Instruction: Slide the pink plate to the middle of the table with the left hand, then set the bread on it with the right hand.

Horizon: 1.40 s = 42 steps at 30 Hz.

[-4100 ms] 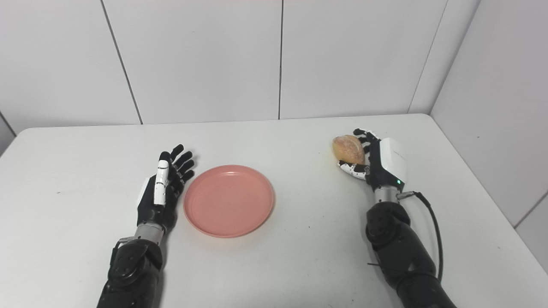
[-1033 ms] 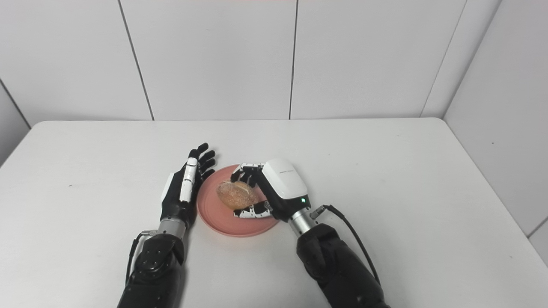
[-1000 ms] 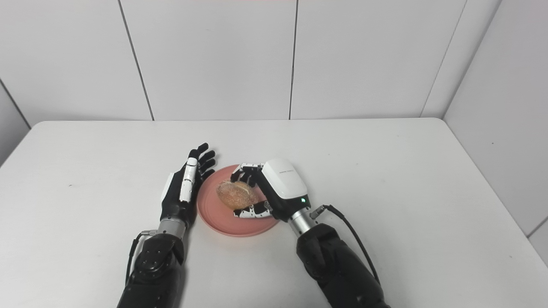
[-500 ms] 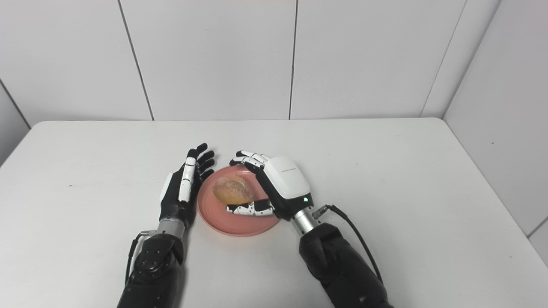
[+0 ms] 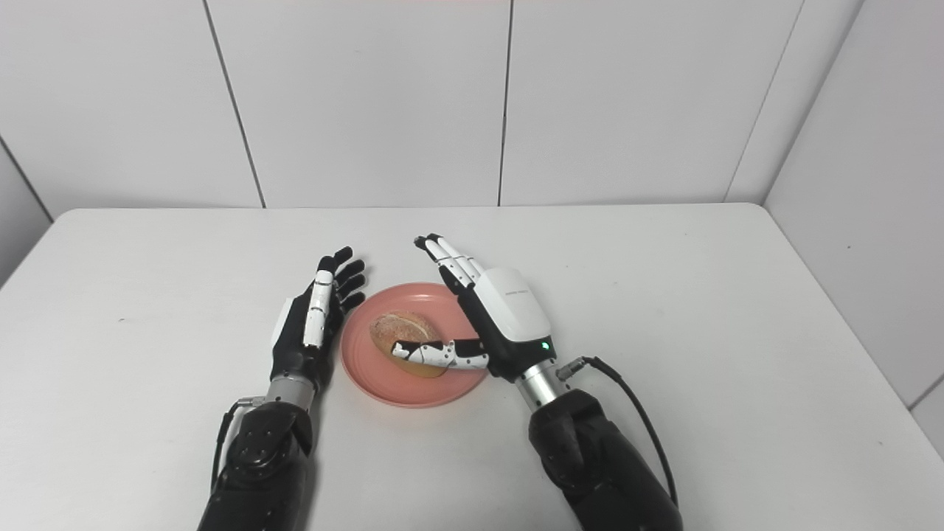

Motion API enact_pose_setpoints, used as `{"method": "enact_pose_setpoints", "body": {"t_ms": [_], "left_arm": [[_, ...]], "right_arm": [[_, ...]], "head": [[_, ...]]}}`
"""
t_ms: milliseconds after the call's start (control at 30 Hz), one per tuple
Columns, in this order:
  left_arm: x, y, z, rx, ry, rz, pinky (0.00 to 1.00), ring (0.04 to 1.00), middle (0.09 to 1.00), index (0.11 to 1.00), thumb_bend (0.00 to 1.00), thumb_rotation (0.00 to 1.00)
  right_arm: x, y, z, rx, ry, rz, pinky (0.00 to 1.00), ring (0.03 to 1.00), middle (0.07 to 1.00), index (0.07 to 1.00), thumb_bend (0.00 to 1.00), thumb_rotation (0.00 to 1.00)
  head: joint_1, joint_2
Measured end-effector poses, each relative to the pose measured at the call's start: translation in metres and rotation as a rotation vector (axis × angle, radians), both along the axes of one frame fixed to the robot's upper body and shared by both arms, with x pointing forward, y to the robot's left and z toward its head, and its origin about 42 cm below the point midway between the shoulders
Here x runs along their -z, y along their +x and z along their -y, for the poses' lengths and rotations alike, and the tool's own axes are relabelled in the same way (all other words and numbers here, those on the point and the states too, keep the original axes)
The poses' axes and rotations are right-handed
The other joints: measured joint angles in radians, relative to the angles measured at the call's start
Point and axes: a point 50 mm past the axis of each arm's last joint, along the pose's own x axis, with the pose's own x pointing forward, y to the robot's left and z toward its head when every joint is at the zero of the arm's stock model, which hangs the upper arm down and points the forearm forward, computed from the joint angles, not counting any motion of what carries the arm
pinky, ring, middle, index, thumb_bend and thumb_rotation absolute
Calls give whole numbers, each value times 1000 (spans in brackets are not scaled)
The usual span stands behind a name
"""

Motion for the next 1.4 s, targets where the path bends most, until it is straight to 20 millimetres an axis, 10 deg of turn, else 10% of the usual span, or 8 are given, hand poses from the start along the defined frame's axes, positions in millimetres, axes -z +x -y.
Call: {"method": "enact_pose_setpoints", "body": {"t_ms": [267,667,1400], "left_arm": [[0,-4,-7,-11,7,4,876,891,876,869,517,1000],[-5,-11,-23,-12,44,-11,909,907,901,895,540,1000],[-4,-11,-27,52,52,4,999,992,981,973,532,1000]], "right_arm": [[9,-9,6,16,222,-194,974,998,1000,1000,568,980],[20,0,14,78,619,-336,1000,1000,1000,1000,687,1000],[27,-3,-4,132,816,-481,1000,1000,1000,1000,708,1000]], "head": [[-9,2],[-25,9],[-32,2]]}}
